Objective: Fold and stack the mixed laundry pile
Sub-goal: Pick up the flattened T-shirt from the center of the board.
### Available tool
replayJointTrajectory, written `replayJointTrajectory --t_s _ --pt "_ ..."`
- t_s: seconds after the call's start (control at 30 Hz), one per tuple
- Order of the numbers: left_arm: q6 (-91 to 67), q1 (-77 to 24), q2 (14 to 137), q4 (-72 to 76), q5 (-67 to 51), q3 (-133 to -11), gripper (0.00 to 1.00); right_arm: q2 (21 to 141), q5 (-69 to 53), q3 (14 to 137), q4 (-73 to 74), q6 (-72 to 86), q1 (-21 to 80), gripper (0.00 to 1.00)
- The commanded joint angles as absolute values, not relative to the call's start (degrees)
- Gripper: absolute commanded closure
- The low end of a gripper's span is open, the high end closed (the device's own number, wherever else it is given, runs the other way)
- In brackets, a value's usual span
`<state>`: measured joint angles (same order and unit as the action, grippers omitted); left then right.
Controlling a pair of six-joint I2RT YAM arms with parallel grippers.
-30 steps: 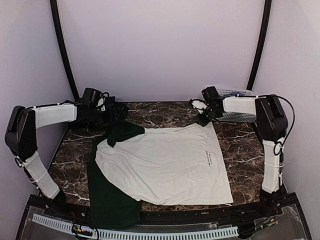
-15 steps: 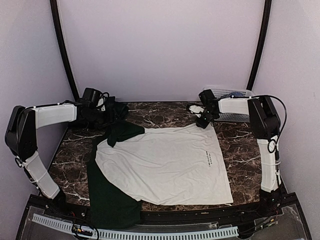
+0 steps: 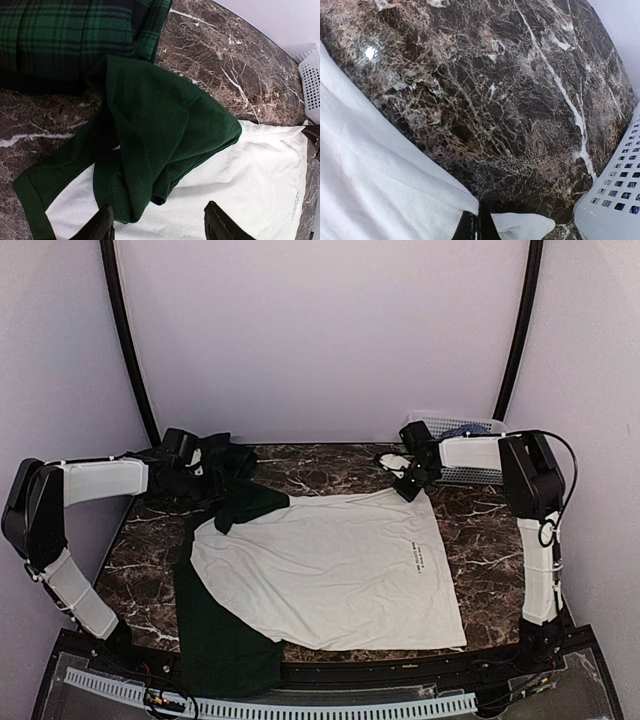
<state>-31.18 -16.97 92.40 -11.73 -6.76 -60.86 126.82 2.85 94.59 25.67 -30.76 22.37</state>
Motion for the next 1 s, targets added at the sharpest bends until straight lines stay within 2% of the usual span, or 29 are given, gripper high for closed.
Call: replayJointTrajectory --t_s 0.0,0.4,0.53,0.63,0.8,0.87,0.97 --pt "-32.81 -16.79 92.01 -10.16 -6.87 -58.43 0.39 122.92 3.76 93.27 23.92 -29.86 22.74 1.00" --pt "-31.23 -17.91 100.18 -12.03 -6.11 -61.94 0.37 122.75 3.63 93.38 23.73 -29.73 22.75 1.00" --pt "-30.85 -18.32 102.62 -12.22 -4.98 -62.81 0.40 122.70 3.52 93.51 23.96 -29.64 22.74 1.00" --pt "-30.55 -18.43 103.01 -12.35 -4.82 -63.59 0.54 122.49 3.60 93.51 23.99 -29.64 22.71 1.00" --pt "-30.30 -18.55 101.57 -13.96 -6.01 -65.60 0.91 121.88 3.94 93.21 23.98 -29.38 22.81 1.00" --pt "-30.80 -18.47 99.89 -14.35 -7.13 -66.10 0.99 121.38 4.63 92.72 23.87 -29.19 22.85 1.00" --pt "-32.35 -18.46 95.97 -14.38 -9.56 -66.78 1.00 120.27 5.03 91.57 23.54 -28.52 22.85 1.00"
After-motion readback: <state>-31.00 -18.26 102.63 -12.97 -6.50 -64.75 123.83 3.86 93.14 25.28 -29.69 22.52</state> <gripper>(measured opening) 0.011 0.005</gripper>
